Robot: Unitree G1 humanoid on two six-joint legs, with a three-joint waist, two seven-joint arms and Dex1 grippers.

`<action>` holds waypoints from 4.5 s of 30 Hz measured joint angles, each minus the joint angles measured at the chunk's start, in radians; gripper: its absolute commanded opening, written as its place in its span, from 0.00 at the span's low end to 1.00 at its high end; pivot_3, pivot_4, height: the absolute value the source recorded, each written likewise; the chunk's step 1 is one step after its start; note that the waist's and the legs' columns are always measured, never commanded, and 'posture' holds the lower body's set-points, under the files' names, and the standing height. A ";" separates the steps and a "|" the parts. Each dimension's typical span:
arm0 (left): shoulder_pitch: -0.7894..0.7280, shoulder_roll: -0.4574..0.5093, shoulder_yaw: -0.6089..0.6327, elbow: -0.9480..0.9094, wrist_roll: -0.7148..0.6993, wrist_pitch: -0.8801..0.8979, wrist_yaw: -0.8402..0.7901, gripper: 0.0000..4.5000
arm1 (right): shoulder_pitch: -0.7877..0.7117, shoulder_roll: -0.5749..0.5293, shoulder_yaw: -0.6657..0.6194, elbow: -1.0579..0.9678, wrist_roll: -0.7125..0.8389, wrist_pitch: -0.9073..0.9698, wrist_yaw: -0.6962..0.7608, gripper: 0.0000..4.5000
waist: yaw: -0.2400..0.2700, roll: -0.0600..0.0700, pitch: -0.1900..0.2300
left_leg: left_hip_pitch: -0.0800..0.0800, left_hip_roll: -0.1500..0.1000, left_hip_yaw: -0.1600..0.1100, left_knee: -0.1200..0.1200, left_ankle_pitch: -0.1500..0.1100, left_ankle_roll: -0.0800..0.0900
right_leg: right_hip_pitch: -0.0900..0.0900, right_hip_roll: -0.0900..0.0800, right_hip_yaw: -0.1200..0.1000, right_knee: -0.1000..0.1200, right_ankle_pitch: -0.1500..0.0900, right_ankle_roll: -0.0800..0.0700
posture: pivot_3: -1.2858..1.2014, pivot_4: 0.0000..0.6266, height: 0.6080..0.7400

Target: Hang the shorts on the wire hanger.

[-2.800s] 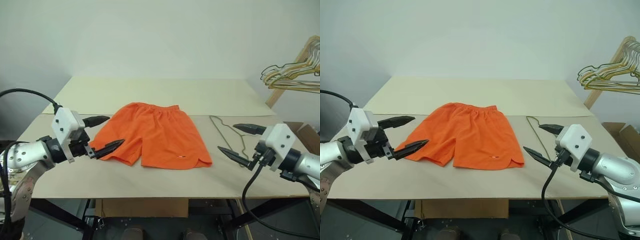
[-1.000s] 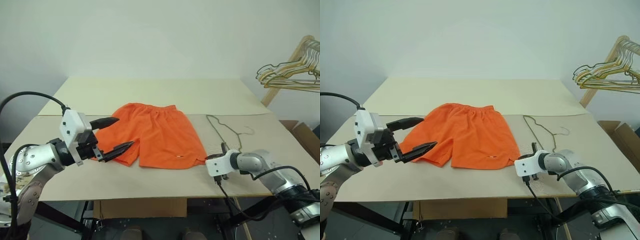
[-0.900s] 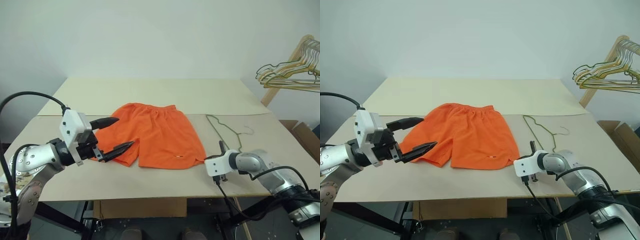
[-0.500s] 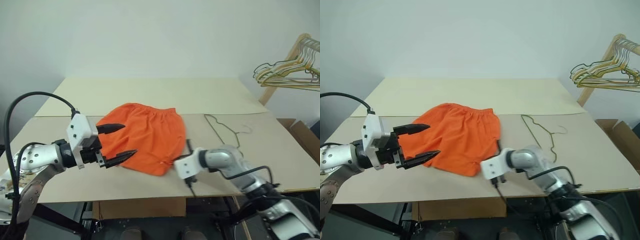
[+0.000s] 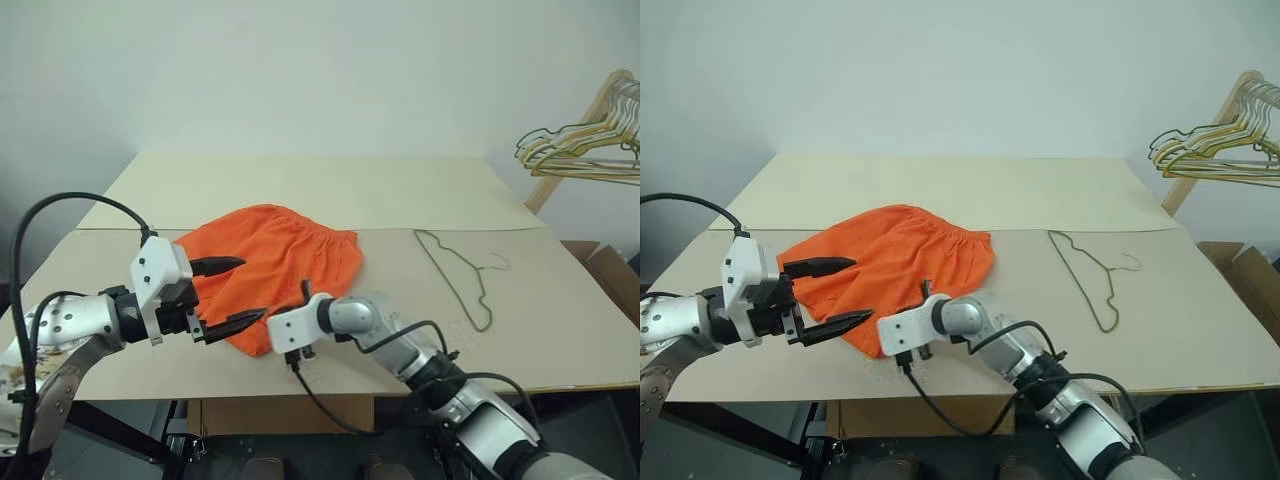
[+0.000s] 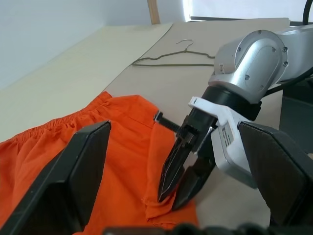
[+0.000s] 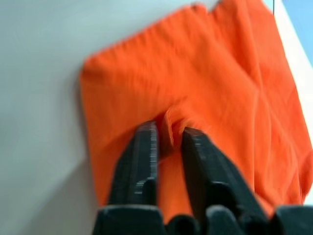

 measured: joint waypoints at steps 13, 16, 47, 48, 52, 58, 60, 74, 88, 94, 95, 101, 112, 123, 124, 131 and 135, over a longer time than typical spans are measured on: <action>-0.107 0.003 -0.263 0.039 0.202 -0.067 -0.024 1.00 | 0.069 -0.319 -0.139 -0.295 0.259 0.112 0.275 0.99 | -0.010 0.002 0.001 | 0.000 0.000 0.002 0.000 0.000 0.000 | 0.000 0.001 0.000 -0.001 0.000 0.000 | 0.54 0.00 1.00; -0.156 -0.001 -0.357 0.049 0.258 -0.067 -0.031 1.00 | 0.087 -0.395 -0.165 -0.349 0.307 0.117 0.313 0.99 | -0.015 0.002 0.001 | 0.000 0.000 0.003 0.000 0.000 0.000 | 0.000 0.001 0.000 -0.001 0.000 0.000 | 0.53 0.00 1.00; -0.706 -0.282 -0.999 0.205 0.371 0.950 0.249 0.88 | 0.204 -0.614 -0.259 -0.376 0.332 0.119 0.289 1.00 | -0.064 0.000 0.002 | -0.001 -0.001 -0.004 0.002 -0.002 0.003 | 0.000 0.003 0.004 -0.001 -0.001 0.002 | 0.50 0.00 1.00; -0.706 -0.275 -1.001 0.211 0.370 0.942 0.249 0.81 | 0.204 -0.614 -0.260 -0.379 0.333 0.122 0.288 1.00 | -0.064 0.000 0.002 | -0.001 -0.001 -0.004 0.002 -0.002 0.003 | 0.000 0.003 0.004 -0.001 -0.001 0.002 | 0.50 0.00 1.00; -0.706 -0.256 -1.012 0.213 0.364 0.916 0.246 0.53 | 0.204 -0.614 -0.261 -0.389 0.336 0.128 0.285 1.00 | -0.064 0.000 0.002 | 0.000 -0.001 -0.004 0.002 -0.002 0.003 | 0.000 0.003 0.004 -0.001 -0.001 0.002 | 0.50 0.00 1.00; -0.703 -0.208 -1.013 0.212 0.341 0.893 0.236 0.11 | 0.223 -0.615 -0.265 -0.393 0.339 0.129 0.278 1.00 | -0.065 0.000 0.002 | 0.000 -0.001 -0.004 0.002 -0.002 0.003 | 0.001 0.003 0.004 -0.001 -0.001 0.002 | 0.50 0.00 1.00; -0.696 -0.186 -1.008 0.209 0.335 0.879 0.234 0.01 | 0.229 -0.616 -0.265 -0.393 0.342 0.129 0.275 1.00 | -0.066 0.000 0.002 | 0.000 -0.001 -0.004 0.002 -0.002 0.003 | 0.001 0.003 0.005 -0.001 -0.001 0.002 | 0.50 0.00 1.00; -0.234 0.351 -0.778 0.199 0.448 0.015 -0.049 0.01 | 0.202 -0.519 -0.273 -0.293 0.334 0.026 0.157 1.00 | -0.079 0.001 0.004 | 0.002 0.000 -0.001 0.000 -0.002 0.003 | 0.000 0.000 0.004 -0.001 -0.002 0.000 | 0.53 0.00 1.00; 0.010 0.308 -0.286 0.307 0.315 -0.298 -0.241 0.01 | -0.171 -0.205 -0.047 0.542 -0.163 -0.370 -0.547 1.00 | -0.053 0.001 0.004 | -0.011 0.000 0.008 0.001 0.000 0.000 | -0.015 0.000 0.005 0.003 -0.001 0.000 | 0.58 0.00 1.00; 0.115 0.296 -0.164 0.301 0.296 -0.319 -0.304 0.01 | -0.324 -0.109 0.017 0.860 -0.263 -0.409 -0.764 1.00 | -0.048 0.001 0.004 | -0.010 0.000 0.007 -0.001 0.001 -0.001 | -0.015 0.000 0.005 0.004 -0.001 -0.001 | 0.59 0.00 1.00; 0.132 0.296 -0.147 0.300 0.296 -0.328 -0.316 0.00 | -0.338 -0.098 0.019 0.899 -0.266 -0.416 -0.785 0.96 | -0.046 0.002 0.004 | -0.010 0.000 0.008 -0.001 0.001 -0.001 | -0.015 0.000 0.005 0.004 -0.001 -0.001 | 0.60 0.00 1.00; 0.187 0.293 -0.079 0.296 0.305 -0.337 -0.338 0.00 | -0.364 -0.084 0.032 1.001 -0.266 -0.496 -0.801 0.56 | -0.026 0.002 0.004 | -0.009 0.000 0.007 -0.002 0.001 -0.001 | -0.015 0.001 0.005 0.004 0.000 -0.001 | 0.60 0.00 1.00; 0.187 0.279 -0.084 0.326 0.377 -0.357 -0.338 0.00 | -0.360 -0.161 0.053 0.947 -0.265 -0.634 -0.752 0.01 | -0.010 0.002 0.004 | -0.008 0.000 0.007 -0.003 0.002 -0.002 | -0.015 0.001 0.005 0.004 -0.001 -0.001 | 0.59 0.00 1.00; -0.027 0.263 -0.219 0.614 0.554 -0.542 -0.320 0.21 | -0.215 -0.283 0.000 0.643 -0.170 -0.640 -0.510 0.00 | -0.005 0.001 0.004 | -0.008 0.000 0.008 -0.004 0.002 -0.001 | -0.015 0.001 0.005 0.003 0.000 -0.001 | 0.58 0.00 1.00; -0.035 0.263 -0.221 0.626 0.553 -0.543 -0.330 0.28 | -0.203 -0.286 -0.009 0.618 -0.161 -0.626 -0.491 0.00 | -0.008 0.001 0.004 | -0.008 0.001 0.008 -0.004 0.002 -0.001 | -0.015 0.002 0.005 0.003 0.000 -0.001 | 0.58 0.00 1.00; 0.030 0.283 -0.208 0.568 0.453 -0.531 -0.485 0.77 | -0.149 -0.267 -0.040 0.490 -0.112 -0.504 -0.376 0.00 | -0.015 0.001 0.004 | -0.008 0.001 0.008 -0.004 0.002 -0.001 | -0.015 0.002 0.005 0.004 0.000 -0.002 | 0.58 0.00 1.00; 0.097 0.301 -0.164 0.465 0.430 -0.525 -0.512 1.00 | -0.138 -0.263 -0.042 0.473 -0.102 -0.456 -0.340 0.00 | -0.013 0.001 0.004 | -0.008 0.001 0.008 -0.004 0.002 -0.001 | -0.015 0.002 0.005 0.004 0.000 -0.002 | 0.58 0.00 1.00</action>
